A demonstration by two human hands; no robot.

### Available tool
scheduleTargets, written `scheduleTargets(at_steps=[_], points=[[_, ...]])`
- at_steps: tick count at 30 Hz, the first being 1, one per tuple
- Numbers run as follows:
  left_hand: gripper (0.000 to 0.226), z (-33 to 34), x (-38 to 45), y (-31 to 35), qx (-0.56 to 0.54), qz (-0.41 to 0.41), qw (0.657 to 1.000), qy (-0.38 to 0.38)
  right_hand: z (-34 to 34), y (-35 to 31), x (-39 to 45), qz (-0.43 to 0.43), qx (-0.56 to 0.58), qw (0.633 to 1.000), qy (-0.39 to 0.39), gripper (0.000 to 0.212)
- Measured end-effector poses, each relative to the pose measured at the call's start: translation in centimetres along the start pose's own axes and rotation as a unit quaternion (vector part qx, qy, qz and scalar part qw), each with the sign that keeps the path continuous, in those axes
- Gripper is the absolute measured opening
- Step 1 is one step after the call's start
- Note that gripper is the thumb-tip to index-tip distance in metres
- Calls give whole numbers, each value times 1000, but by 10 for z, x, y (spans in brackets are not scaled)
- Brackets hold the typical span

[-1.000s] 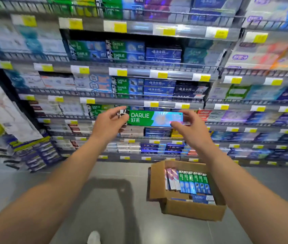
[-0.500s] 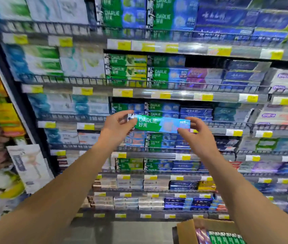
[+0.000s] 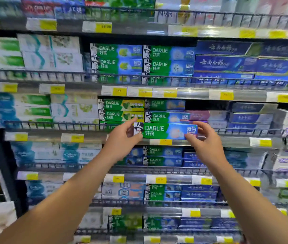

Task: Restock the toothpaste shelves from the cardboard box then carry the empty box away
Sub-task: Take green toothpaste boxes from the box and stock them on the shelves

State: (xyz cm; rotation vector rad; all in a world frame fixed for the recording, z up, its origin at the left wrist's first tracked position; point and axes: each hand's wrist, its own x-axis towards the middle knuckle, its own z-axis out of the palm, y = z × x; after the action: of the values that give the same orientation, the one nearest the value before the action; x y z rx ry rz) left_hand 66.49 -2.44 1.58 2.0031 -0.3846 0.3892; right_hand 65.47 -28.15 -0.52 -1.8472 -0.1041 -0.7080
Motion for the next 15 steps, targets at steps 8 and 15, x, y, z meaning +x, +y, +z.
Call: scheduleTargets(at_steps=[8, 15], points=[[63, 61, 65, 8, 20, 28, 993, 116, -12, 33, 76, -70, 2, 997, 32, 42], [56, 94, 92, 1, 23, 30, 982, 187, -5, 61, 110, -88, 35, 994, 57, 45]])
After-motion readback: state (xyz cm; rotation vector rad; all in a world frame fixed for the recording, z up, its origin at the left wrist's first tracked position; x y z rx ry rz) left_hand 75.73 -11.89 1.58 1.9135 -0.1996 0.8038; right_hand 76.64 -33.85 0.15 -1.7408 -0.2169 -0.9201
